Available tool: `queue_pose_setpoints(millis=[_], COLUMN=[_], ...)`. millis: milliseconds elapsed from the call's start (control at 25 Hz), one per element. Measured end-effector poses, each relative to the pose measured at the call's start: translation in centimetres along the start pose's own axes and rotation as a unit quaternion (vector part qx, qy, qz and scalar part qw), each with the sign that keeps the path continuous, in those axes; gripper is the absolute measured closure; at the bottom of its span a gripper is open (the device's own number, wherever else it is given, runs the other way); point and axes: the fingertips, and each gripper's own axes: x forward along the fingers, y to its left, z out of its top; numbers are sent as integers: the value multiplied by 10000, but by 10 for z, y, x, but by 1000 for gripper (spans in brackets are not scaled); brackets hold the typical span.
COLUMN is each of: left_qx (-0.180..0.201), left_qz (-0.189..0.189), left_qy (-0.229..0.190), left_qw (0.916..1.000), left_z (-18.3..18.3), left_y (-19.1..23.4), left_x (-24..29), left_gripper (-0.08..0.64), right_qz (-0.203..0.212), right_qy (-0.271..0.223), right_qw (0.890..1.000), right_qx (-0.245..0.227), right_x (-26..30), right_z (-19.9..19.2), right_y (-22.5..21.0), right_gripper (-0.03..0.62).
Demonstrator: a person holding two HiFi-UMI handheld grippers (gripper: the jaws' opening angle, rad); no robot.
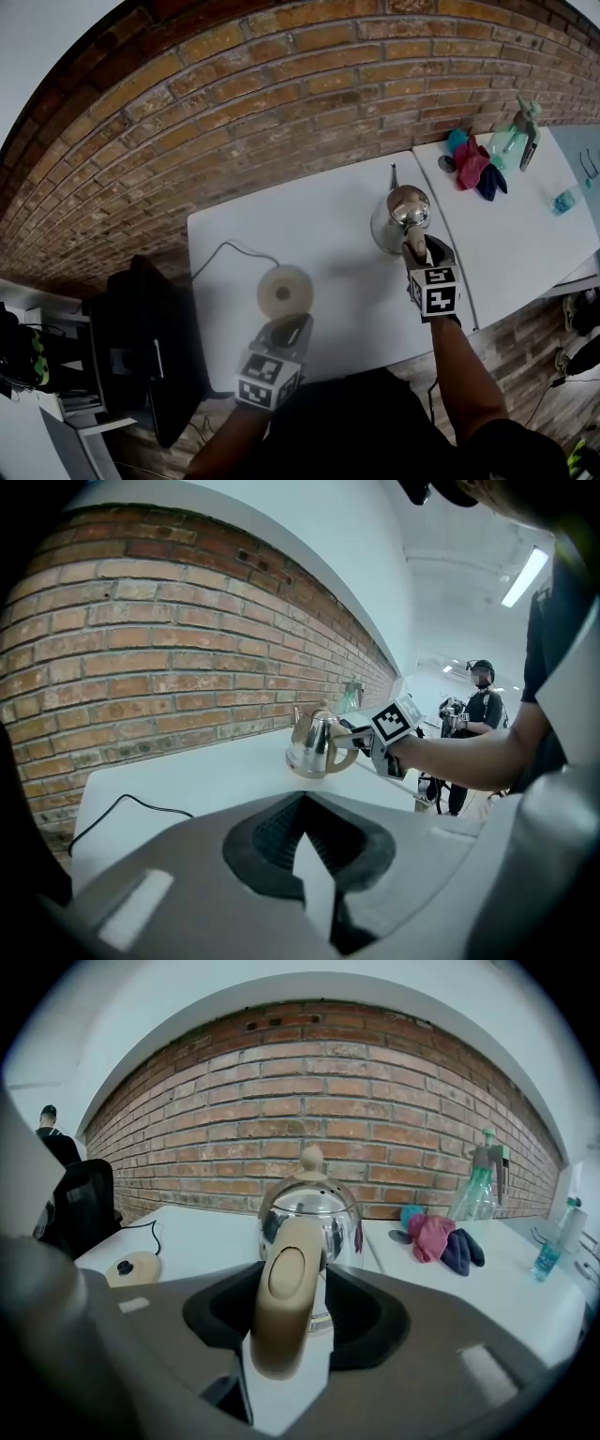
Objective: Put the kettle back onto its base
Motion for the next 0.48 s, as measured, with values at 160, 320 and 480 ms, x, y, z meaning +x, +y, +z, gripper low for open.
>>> queue_pose_setpoints(millis=[160, 320, 480], left_qx=[-59, -111, -149], left_qz=[83, 135, 165], left_qy=[5, -11, -38], left_qw=[9999, 9998, 9997], left_z=[-3, -3, -6], left_y=[6, 8, 8], left_x=[-2, -2, -5], left_gripper=[560, 560, 560], right_qz=[-35, -112, -232], right_qy=[23, -10, -6], right_qw=[10000, 9999, 9997], right_qx=[17, 45, 3], right_x=[7, 8, 9], right_z=[0, 0, 0], right_y=[-1, -2, -3], right_gripper=[371, 379, 393])
